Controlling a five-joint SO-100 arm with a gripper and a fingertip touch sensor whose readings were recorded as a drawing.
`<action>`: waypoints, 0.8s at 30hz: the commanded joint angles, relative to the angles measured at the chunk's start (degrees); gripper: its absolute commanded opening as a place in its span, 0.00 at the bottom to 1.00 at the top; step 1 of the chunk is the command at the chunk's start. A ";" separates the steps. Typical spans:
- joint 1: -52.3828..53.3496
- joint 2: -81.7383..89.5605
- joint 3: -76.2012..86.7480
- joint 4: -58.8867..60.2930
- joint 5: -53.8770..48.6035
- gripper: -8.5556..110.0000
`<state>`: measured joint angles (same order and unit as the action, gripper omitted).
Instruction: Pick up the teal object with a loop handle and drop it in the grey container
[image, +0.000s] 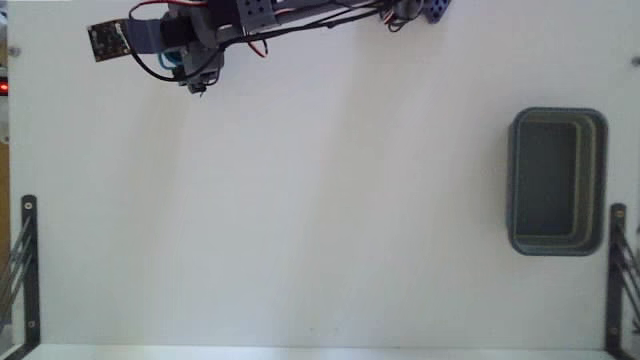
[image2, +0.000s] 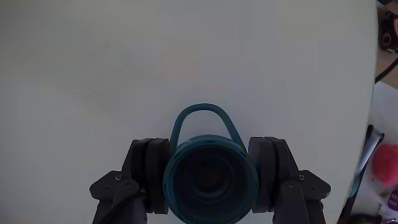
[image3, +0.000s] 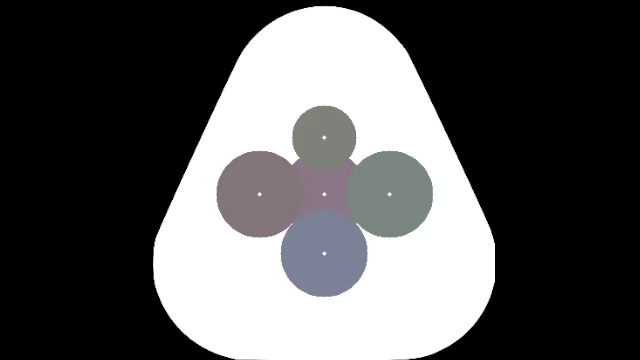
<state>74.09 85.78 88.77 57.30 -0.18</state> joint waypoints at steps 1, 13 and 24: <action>0.72 3.24 -4.53 1.88 0.18 0.63; 0.72 2.34 -12.00 8.45 0.18 0.63; 0.72 0.56 -20.86 15.52 0.18 0.63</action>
<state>74.09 84.38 71.98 71.28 -0.18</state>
